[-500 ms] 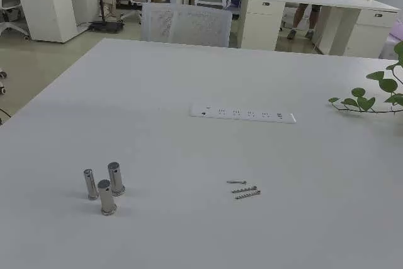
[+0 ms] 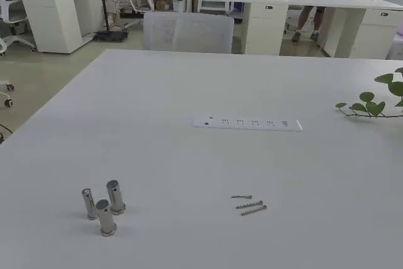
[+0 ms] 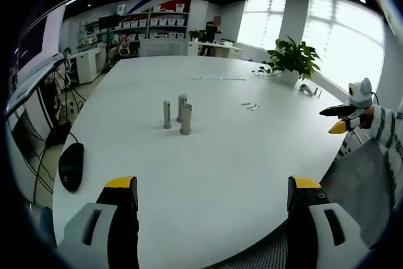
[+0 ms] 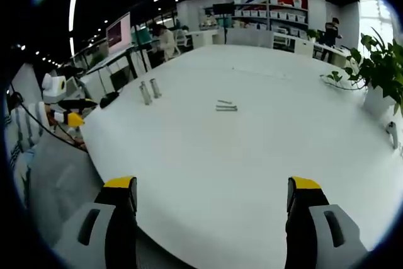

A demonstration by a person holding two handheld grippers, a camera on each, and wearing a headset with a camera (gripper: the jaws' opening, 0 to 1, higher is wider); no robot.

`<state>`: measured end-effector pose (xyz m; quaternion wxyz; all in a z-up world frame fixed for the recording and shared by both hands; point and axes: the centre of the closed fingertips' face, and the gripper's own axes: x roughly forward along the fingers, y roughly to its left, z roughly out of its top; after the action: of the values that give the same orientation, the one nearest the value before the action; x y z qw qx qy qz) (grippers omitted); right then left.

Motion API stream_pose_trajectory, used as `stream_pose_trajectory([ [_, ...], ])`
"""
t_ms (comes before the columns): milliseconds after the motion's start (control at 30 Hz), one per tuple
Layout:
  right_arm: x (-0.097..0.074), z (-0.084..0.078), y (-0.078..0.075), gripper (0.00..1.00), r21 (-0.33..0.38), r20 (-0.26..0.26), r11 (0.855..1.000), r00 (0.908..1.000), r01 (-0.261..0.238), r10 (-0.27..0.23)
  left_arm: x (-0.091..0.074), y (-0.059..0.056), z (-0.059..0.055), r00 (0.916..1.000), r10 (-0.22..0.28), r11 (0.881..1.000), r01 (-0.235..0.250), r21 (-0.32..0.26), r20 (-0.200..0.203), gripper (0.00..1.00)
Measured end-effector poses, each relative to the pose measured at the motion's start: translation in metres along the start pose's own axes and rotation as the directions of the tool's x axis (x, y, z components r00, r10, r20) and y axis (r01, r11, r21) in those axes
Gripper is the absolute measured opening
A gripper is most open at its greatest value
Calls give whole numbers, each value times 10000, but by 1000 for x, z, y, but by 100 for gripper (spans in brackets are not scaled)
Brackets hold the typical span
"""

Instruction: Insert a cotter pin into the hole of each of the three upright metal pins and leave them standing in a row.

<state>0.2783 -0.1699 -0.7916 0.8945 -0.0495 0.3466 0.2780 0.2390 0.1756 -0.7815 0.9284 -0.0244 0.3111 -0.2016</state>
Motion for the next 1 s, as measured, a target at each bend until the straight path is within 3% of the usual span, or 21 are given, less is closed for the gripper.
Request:
stream_pose_trajectory([
  [1000, -2, 0, -1, 100, 97, -40, 9999, 10000, 66, -66, 4, -2, -1, 9998, -161, 9998, 160, -86, -115, 99],
])
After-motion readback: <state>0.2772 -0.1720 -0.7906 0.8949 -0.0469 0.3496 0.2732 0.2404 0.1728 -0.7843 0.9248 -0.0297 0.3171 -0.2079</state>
